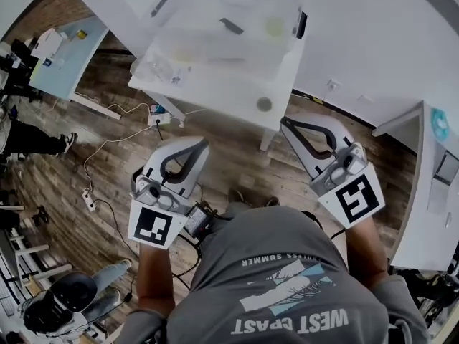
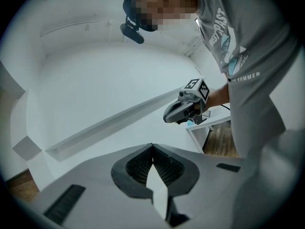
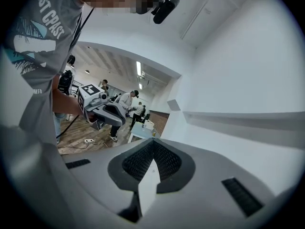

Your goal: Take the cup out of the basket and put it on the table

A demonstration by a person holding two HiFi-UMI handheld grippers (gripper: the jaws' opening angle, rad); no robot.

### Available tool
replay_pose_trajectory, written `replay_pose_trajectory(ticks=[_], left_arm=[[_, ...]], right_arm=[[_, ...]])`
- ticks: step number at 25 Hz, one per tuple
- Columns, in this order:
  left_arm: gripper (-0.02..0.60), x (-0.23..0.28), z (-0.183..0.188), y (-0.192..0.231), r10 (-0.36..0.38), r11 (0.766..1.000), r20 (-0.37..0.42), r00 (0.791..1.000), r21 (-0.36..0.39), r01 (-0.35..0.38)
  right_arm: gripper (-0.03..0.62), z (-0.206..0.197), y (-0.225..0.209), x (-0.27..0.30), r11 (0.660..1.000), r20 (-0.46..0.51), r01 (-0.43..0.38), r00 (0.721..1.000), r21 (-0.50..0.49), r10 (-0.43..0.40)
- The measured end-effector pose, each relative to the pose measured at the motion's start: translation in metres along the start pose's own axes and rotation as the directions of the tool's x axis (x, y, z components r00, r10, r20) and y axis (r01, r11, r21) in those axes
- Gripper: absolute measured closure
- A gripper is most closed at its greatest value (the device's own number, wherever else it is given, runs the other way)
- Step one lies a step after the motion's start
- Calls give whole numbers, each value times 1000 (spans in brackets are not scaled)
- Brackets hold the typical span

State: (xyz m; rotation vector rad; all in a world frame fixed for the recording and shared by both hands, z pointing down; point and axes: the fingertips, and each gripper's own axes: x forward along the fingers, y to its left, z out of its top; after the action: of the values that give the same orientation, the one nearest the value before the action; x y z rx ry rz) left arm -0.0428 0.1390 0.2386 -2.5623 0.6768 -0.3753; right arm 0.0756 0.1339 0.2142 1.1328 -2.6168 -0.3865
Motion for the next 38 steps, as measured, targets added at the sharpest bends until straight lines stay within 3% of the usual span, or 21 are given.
replay_pose_trajectory(ticks=[7,17,27,38], left_arm=[[572,-2,-16,25,-37,999,70,997,12,36],[572,15,-28,62,-66,998,125,990,2,66],[572,59,-35,81,-17,1000,35,999,5,17],[572,149,-16,80,25,1000,-28,999,17,-25]], right_arm=[[582,-3,-4,20,997,-35,76,996,-27,-77],[582,0,-21,44,995,-112,83,990,-58,-89],[582,-17,-72,73,999,-38,-5,999,-46,3],[582,-53,-157,67,996,15,-82,996,-24,83]])
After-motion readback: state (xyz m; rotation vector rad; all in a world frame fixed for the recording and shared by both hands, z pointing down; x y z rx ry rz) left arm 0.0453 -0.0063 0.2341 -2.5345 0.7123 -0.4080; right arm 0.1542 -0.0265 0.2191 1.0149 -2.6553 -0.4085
